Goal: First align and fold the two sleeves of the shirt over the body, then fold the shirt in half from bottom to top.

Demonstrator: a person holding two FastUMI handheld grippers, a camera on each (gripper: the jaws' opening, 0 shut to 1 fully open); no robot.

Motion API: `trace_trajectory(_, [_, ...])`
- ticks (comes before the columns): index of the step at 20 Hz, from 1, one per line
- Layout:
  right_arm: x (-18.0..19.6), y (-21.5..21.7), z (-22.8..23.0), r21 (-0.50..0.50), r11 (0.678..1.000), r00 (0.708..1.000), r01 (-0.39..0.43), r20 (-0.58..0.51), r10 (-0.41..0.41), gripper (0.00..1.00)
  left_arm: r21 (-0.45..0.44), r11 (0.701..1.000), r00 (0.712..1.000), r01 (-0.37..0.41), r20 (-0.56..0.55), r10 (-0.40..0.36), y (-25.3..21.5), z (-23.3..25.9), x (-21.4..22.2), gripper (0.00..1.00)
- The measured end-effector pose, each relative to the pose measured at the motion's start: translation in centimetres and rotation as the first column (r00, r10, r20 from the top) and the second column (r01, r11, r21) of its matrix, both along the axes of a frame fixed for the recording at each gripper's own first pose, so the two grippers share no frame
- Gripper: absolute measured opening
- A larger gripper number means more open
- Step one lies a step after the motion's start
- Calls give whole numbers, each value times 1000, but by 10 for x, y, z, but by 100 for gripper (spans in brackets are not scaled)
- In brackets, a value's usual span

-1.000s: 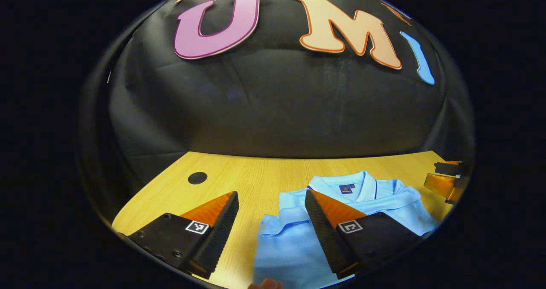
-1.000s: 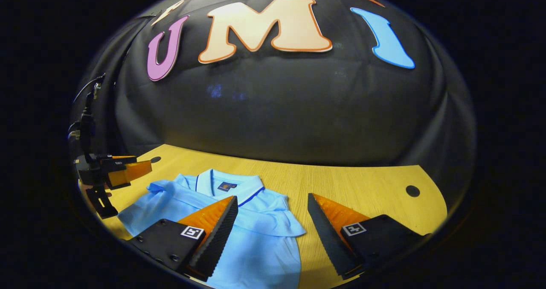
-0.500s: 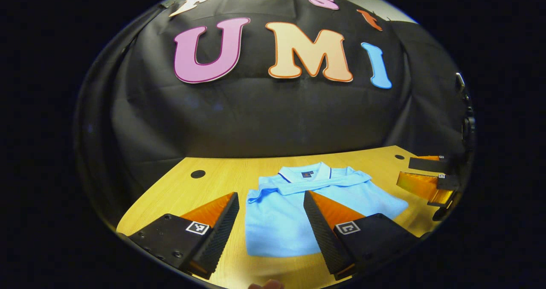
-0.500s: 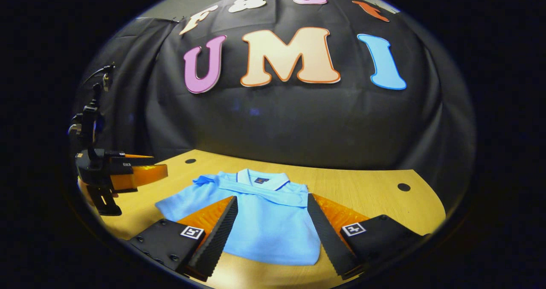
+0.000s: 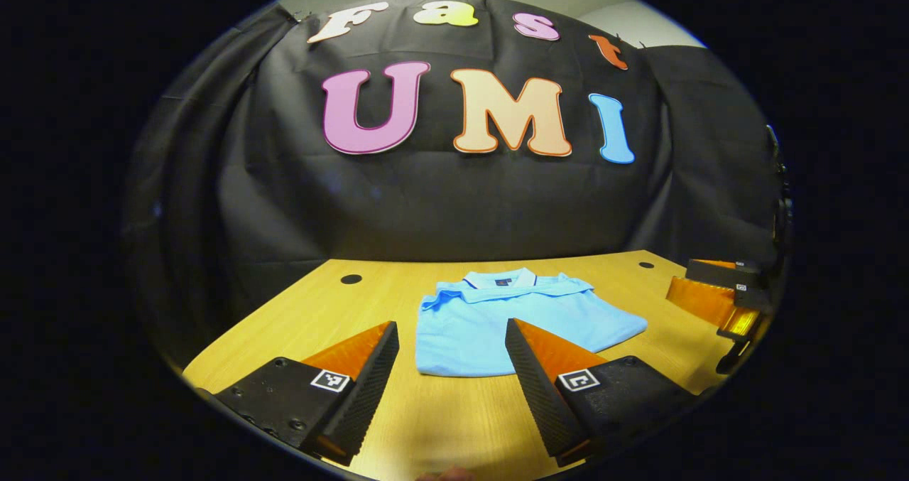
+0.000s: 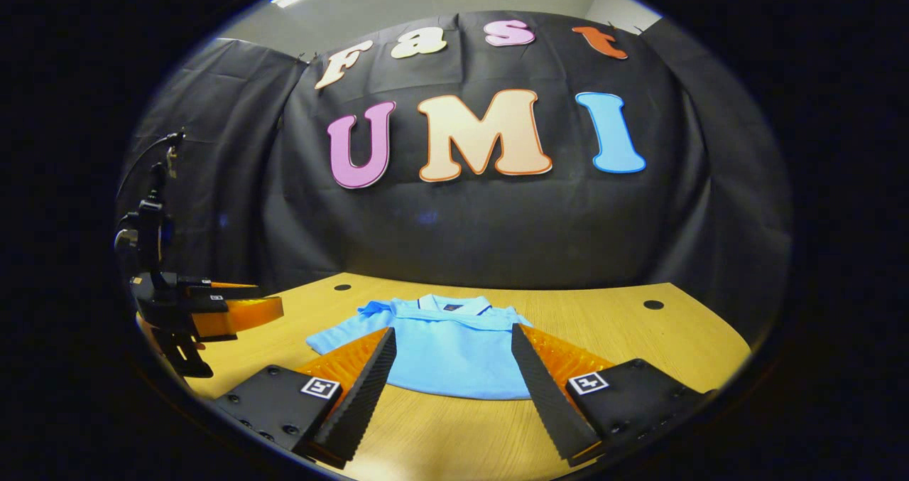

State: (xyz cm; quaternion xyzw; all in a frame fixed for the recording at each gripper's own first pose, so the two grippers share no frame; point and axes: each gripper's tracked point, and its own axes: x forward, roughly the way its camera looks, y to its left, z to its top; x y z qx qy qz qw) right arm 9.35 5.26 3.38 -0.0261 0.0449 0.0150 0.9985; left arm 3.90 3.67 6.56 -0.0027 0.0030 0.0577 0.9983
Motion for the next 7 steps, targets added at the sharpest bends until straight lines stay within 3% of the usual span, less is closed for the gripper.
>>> trace_trajectory(4, [-20, -2, 2, 99, 995, 1000, -18, 20, 16, 100, -20, 1000, 1000, 3, 14, -3, -10, -3, -10, 90])
trace_trajectory(7, [-25, -17, 2, 57, 998, 999, 18, 30, -20, 100, -20, 1000, 1000, 9, 16, -9, -17, -3, -13, 91])
